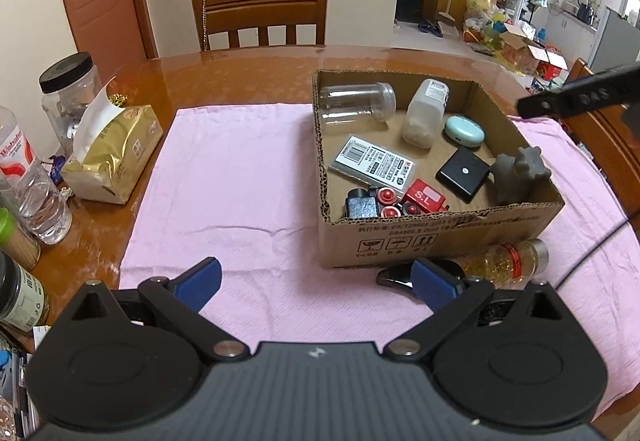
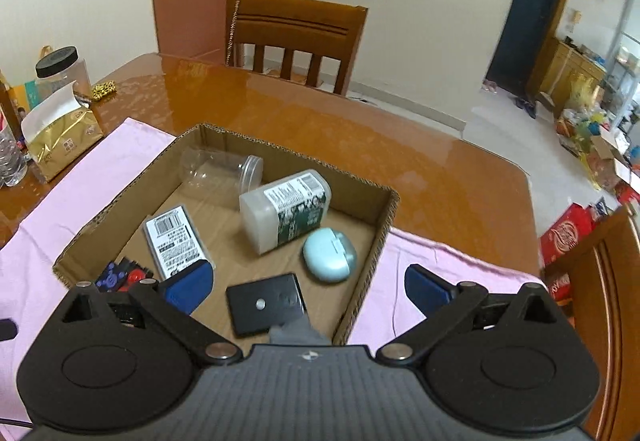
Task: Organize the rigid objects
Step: 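Lower the light blue case with the right tool into the box and release, then grasp the gold capsule jar lying on the towel with the right tool, then grasp the black oval object with the left tool while the right tool holds the jar, then release the black oval object into the box with the left tool while the right tool carries the jar, then lower the capsule jar with the right tool into the box and release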
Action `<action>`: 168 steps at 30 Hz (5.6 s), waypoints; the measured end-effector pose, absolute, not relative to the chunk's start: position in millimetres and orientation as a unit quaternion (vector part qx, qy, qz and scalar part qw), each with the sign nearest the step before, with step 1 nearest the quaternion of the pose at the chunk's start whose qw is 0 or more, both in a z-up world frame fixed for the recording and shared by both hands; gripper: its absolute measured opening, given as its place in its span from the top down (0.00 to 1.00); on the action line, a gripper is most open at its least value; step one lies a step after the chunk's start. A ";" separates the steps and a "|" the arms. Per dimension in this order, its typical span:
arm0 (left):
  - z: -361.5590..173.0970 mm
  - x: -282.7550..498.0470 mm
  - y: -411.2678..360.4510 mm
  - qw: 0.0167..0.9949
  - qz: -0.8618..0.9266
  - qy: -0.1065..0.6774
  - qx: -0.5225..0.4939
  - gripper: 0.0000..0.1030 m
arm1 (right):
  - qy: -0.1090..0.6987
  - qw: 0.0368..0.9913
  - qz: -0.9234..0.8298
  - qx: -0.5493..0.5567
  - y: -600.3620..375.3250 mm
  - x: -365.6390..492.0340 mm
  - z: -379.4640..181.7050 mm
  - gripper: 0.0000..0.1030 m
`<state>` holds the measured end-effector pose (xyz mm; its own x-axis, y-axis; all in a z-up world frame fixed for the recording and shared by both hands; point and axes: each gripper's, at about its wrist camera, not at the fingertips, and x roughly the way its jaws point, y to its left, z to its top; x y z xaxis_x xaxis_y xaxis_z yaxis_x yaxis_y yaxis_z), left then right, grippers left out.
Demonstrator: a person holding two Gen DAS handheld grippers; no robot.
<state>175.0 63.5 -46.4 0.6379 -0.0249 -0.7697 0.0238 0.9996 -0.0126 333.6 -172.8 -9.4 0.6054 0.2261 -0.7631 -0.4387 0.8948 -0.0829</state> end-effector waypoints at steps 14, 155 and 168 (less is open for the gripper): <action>-58.6 172.3 59.3 0.908 0.003 0.419 0.024 0.02 | 0.428 0.885 0.154 -0.097 -167.0 237.5 -57.8 0.00; -43.9 327.2 -6.8 0.899 -0.120 0.412 0.088 0.13 | 0.426 0.855 0.281 -0.094 -143.7 277.6 -33.1 0.07; -27.5 325.1 11.5 0.920 -0.090 0.379 0.050 0.04 | 0.429 0.850 0.277 -0.133 -130.2 295.9 -46.6 0.07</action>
